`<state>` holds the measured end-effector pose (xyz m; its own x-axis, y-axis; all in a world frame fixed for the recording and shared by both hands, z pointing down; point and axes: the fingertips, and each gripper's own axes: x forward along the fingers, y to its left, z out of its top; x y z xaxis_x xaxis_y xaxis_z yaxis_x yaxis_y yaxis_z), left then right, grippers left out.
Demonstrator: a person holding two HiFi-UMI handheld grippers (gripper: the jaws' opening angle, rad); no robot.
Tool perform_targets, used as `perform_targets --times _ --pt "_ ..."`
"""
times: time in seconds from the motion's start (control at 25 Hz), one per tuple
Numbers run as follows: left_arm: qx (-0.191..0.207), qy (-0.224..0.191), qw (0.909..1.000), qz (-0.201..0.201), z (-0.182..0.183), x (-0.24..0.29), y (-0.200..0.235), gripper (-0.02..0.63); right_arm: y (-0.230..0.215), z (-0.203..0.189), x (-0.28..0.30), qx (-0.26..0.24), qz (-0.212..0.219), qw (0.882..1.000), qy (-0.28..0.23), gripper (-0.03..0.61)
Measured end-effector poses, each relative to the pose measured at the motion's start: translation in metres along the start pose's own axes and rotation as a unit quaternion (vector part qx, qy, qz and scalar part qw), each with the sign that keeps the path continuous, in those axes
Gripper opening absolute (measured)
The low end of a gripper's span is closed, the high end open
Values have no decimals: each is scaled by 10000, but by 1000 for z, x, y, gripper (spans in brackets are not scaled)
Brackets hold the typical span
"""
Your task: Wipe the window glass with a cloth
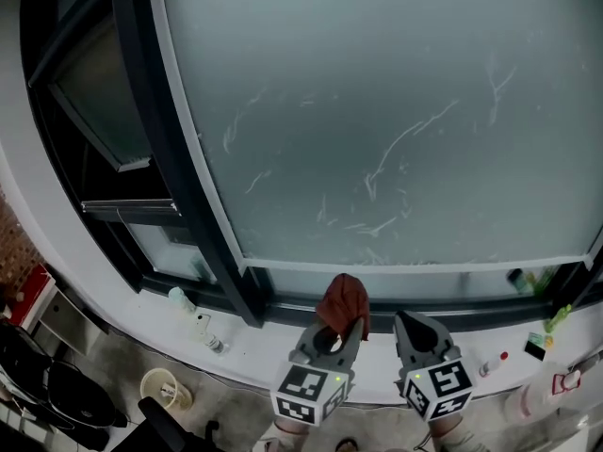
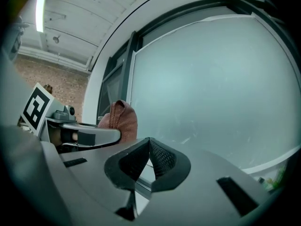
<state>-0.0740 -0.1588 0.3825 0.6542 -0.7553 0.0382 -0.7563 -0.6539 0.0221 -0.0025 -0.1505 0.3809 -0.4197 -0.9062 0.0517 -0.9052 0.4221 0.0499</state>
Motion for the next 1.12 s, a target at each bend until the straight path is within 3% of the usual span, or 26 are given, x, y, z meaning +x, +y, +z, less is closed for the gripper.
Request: perform_targets --times 0.36,0.8,0.96,1.12 --pt "382 -39 9992 -140 23 42 33 52 -29 17 40 -158 -130 9998 6 6" --pt "699 -308 9971 -53 75 109 75 52 -62 48 101 -431 180 9985 -283 6" --pt "1032 -455 9935 119 106 134 97 52 -79 60 122 -515 248 9978 -348 6" --pt "1607 -533 9848 379 139 159 120 52 -93 74 142 -606 269 9970 -395 6"
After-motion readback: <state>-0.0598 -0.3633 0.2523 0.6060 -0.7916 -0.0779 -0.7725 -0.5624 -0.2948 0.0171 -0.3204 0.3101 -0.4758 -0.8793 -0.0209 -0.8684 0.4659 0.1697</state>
